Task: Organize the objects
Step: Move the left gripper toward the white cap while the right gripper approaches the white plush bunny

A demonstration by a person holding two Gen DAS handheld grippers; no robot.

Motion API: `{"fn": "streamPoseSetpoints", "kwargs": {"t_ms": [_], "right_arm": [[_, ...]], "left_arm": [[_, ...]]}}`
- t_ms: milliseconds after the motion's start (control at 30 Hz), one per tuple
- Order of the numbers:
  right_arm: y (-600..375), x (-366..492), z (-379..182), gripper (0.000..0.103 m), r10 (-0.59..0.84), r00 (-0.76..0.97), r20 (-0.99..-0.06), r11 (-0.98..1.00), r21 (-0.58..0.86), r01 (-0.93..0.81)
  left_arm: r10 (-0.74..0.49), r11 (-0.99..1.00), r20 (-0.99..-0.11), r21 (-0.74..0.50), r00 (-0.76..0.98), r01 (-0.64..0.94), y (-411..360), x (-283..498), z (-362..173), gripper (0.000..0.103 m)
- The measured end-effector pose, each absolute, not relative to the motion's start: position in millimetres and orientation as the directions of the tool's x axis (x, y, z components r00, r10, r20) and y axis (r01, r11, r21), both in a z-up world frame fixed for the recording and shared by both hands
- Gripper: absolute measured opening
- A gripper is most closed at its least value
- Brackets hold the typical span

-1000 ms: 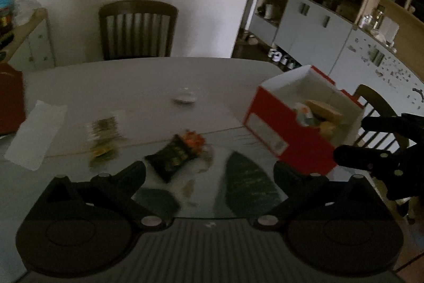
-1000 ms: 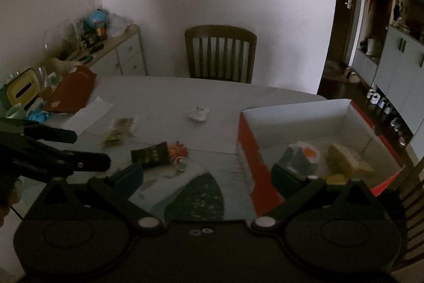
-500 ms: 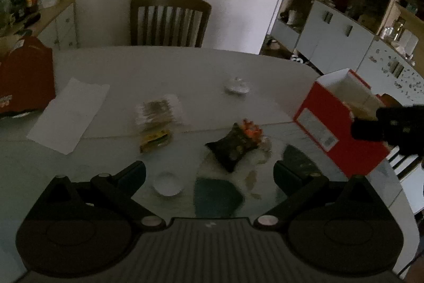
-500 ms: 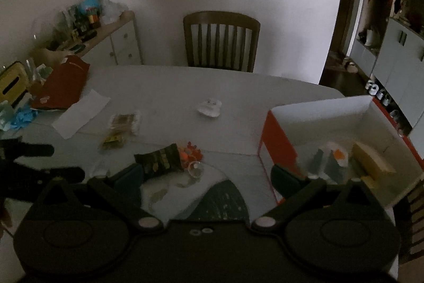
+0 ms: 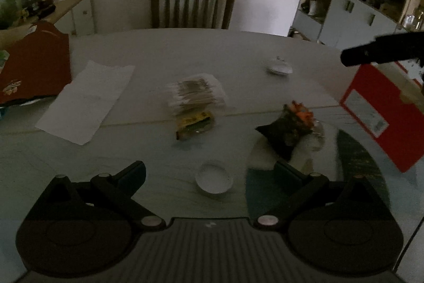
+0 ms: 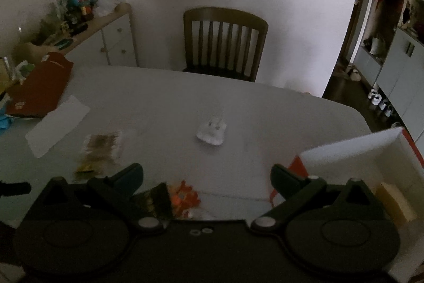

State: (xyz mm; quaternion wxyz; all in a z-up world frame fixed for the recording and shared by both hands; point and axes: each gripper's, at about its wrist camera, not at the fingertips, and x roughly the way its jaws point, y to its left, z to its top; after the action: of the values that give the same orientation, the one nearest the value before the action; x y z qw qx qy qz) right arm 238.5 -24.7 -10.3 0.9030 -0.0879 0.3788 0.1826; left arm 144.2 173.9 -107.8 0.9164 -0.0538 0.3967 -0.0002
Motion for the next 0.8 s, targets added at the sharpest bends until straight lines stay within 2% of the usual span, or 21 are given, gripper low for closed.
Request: {"fn": "streamPoseSetpoints", "kwargs": {"t_ms": [700,800], "right_arm": [[24.4,355.3,-75.4,0.099,0.197,0.589,-0.784,0.929,-0.042,-0.367],[27.6,363.3,-82.7,0.095,0.183,0.579,-0.794,0.935,-0.041,-0.352]], "left_arm": [[-0.022,0.998,-0.755,-0.053,0.655,-0.028,162.0,161.2,-148.4,0.103],[-0.014,0.998,-0.75,-0.052,0.661,-0.038,162.6,163.0,-149.6,0.102]]}}
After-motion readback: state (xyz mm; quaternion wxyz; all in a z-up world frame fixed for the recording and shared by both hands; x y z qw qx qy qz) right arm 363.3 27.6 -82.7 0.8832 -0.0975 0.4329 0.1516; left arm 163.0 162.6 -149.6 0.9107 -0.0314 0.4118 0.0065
